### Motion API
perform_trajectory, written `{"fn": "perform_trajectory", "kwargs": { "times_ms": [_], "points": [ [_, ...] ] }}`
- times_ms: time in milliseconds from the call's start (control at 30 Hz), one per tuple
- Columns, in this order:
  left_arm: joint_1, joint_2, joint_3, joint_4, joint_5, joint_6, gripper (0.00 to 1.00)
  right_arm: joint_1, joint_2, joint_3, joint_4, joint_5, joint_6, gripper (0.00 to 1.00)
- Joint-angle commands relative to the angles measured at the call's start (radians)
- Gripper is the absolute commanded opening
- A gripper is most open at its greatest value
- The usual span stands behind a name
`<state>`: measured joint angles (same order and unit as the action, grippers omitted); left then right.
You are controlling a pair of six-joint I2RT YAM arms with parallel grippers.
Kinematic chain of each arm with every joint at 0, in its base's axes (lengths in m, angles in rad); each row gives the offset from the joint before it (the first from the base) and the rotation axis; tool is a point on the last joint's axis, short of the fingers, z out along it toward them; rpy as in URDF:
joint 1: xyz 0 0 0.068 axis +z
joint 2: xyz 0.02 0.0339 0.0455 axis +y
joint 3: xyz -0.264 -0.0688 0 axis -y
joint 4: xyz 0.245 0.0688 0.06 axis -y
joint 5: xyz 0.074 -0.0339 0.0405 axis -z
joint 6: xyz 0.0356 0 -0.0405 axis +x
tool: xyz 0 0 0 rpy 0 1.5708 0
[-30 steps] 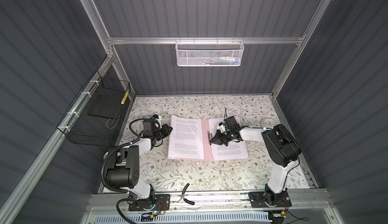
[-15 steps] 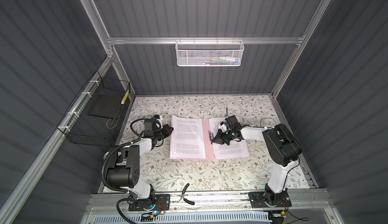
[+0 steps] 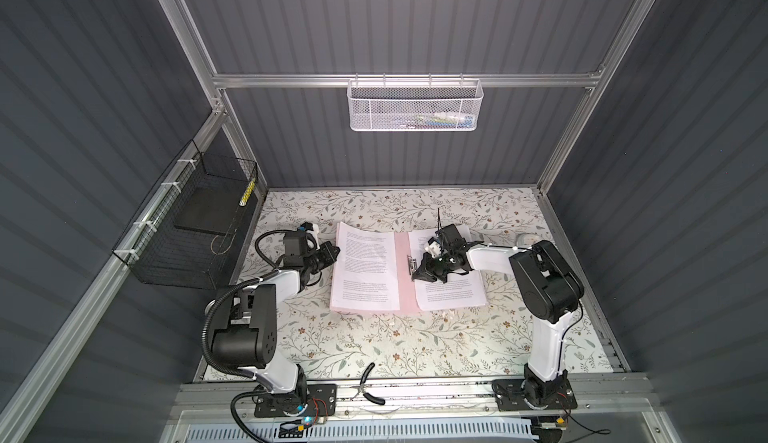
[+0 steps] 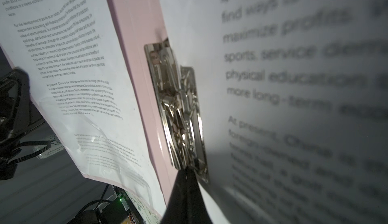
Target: Put the files into the folder
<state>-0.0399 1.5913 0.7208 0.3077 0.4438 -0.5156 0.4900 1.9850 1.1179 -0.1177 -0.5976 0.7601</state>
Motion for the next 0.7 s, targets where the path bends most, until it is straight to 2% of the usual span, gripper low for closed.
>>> {"fn": "perform_trajectory", "kwargs": {
  "times_ms": [0, 200, 533, 600, 667],
  "points": [
    [-0.037, 0.019, 0.015, -0.030, 0.044, 0.022, 0.00, 0.033, 0.057, -0.052, -0.051, 0.021, 0.062, 0.00],
    [-0.049, 0.012, 0.022, -0.037, 0.041, 0.027, 0.00, 0.034, 0.020, -0.026, 0.038, -0.108, 0.165, 0.00],
    [-0.052, 0.003, 0.027, -0.046, 0.033, 0.028, 0.00, 0.032, 0.011, -0.052, 0.066, -0.117, 0.187, 0.00],
    [-0.052, -0.005, 0.031, -0.057, 0.031, 0.033, 0.00, 0.027, -0.005, -0.051, 0.055, -0.110, 0.181, 0.14],
    [-0.052, -0.015, 0.035, -0.071, 0.029, 0.041, 0.00, 0.020, -0.043, -0.048, 0.029, -0.091, 0.157, 0.33]
  ]
}}
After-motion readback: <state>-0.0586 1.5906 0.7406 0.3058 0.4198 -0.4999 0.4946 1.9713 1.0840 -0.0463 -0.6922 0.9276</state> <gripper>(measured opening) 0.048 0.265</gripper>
